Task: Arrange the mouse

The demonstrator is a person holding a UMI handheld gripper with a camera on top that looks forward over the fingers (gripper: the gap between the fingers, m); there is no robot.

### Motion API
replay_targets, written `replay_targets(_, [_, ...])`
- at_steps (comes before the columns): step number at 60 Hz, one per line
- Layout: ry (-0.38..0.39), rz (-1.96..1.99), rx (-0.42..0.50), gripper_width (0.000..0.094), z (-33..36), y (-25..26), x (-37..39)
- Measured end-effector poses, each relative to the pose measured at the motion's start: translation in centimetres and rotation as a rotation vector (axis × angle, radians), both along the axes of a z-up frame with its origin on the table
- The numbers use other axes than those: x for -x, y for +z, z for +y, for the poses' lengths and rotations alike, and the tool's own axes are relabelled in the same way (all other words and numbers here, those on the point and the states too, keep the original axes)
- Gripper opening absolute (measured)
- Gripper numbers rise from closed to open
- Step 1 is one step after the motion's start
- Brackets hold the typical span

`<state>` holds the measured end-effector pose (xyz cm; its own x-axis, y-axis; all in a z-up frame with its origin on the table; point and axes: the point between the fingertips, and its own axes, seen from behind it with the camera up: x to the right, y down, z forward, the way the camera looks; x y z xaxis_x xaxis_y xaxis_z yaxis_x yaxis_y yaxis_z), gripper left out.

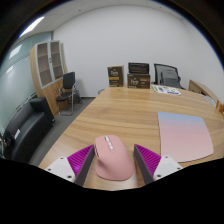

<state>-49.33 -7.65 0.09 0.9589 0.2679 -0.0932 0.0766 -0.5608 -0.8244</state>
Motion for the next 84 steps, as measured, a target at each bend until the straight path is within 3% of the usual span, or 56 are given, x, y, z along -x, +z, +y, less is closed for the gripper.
replay_targets(15, [-0.098,-0.02,-0.006,0.0779,3.4,-0.8,-2.2])
replay_targets(20, [-0.116,-0.041,-0.016,0.0703,3.4,-0.8,-2.4])
replay_targets(22, [-0.126,-0.049,-0.01,0.0543,3.4,-1.1,-2.4])
replay_targets(32, [-0.217,-0.075,0.015,0.0459,3.2,-1.3,-3.0])
replay_targets(42, [-0.25,-0.039,0.1,0.043,3.2,-0.5,-2.3])
replay_targets(53, [-0.27,-0.046,-0.134,0.0431,6.9,12.8,-4.0])
replay_targets(61, [-0.302,-0.056,-0.219,0.0428,9.8,18.2,-10.3])
replay_targets(65, [-0.316,-0.097,-0.223,0.0428,11.1,17.5,-14.8])
replay_targets(71, [-0.325,-0.116,-0.156,0.0427,11.9,13.0,-20.5])
replay_targets(84, [-0.287,-0.093,0.048,0.0427,11.2,2.2,-26.2])
